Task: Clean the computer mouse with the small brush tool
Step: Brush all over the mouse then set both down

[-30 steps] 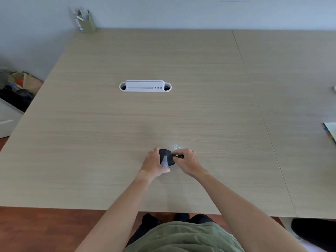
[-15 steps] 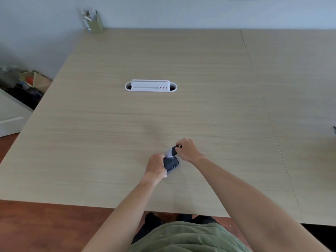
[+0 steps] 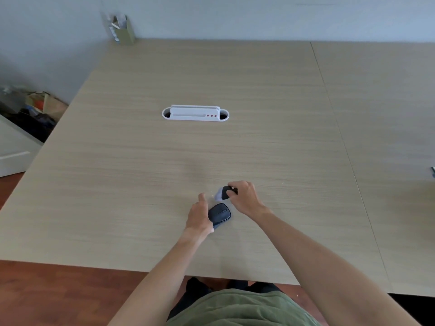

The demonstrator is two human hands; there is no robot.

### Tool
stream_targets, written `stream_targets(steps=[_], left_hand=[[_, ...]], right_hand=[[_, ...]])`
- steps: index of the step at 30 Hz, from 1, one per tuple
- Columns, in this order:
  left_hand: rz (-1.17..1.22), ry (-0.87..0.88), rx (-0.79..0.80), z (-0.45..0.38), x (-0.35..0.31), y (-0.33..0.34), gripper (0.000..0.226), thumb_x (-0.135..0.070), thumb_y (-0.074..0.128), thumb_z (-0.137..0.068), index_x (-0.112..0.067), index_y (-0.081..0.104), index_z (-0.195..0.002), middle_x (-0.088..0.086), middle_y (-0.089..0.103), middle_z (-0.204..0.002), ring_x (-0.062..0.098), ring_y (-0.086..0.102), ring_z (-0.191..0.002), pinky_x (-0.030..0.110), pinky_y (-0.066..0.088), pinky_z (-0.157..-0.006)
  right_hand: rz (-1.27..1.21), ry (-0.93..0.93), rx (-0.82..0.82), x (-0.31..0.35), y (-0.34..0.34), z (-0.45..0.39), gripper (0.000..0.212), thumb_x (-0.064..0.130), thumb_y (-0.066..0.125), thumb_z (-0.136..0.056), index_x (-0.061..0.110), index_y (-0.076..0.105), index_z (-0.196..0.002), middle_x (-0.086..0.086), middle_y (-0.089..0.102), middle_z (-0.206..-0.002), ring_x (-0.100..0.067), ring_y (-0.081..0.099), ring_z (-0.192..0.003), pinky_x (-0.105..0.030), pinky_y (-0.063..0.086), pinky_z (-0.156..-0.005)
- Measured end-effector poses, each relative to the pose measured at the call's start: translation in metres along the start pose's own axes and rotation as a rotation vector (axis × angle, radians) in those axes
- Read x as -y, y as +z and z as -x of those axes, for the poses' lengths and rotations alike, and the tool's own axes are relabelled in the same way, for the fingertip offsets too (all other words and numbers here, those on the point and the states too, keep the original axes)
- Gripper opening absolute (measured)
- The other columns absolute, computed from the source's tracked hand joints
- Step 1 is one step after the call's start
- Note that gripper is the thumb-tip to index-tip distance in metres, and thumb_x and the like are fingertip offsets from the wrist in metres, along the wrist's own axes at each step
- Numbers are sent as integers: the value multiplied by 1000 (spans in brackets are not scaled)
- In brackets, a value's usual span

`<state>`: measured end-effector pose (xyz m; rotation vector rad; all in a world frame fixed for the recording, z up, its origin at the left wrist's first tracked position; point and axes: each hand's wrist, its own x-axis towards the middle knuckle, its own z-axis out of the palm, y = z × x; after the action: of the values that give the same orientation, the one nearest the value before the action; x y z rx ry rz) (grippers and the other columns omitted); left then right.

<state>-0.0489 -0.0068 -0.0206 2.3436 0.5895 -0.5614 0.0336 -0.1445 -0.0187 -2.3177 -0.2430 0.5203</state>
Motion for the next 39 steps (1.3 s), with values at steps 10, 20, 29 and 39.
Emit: stream_targets(steps=[10, 20, 29, 39], left_hand=[[-2, 47, 13, 7, -2, -6, 110, 8, 79, -63, -19, 18, -151, 11, 60, -109, 30, 60, -102, 42, 56, -87], [82, -16, -30, 7, 0, -3, 106, -4, 84, -64, -14, 21, -149, 13, 61, -112, 30, 61, -105, 41, 55, -88], [80, 20, -87, 7, 0, -1, 105, -15, 89, -60, -12, 28, -144, 12, 61, -106, 30, 59, -99, 37, 54, -81], [-34, 65, 17, 5, 3, -2, 110, -10, 88, -59, -16, 22, -148, 10, 50, -115, 26, 49, -102, 34, 50, -83]], right_hand=[[186, -6, -9, 9, 5, 3, 12, 2, 45, -81, -2, 53, -73, -14, 60, -86, -38, 53, -76, -39, 43, -61], [-256, 144, -138, -6, 10, 21, 20, 7, 56, -81, 10, 75, -76, -2, 60, -62, -19, 46, -57, -23, 39, -54], [-110, 158, -236, -27, 27, 44, 12, 5, 49, -75, 4, 47, -63, -3, 40, -53, -25, 31, -57, -31, 26, -51], [-77, 140, -200, -38, 31, 54, 17, 3, 50, -75, 5, 66, -81, -13, 62, -75, -32, 56, -76, -37, 46, -63]])
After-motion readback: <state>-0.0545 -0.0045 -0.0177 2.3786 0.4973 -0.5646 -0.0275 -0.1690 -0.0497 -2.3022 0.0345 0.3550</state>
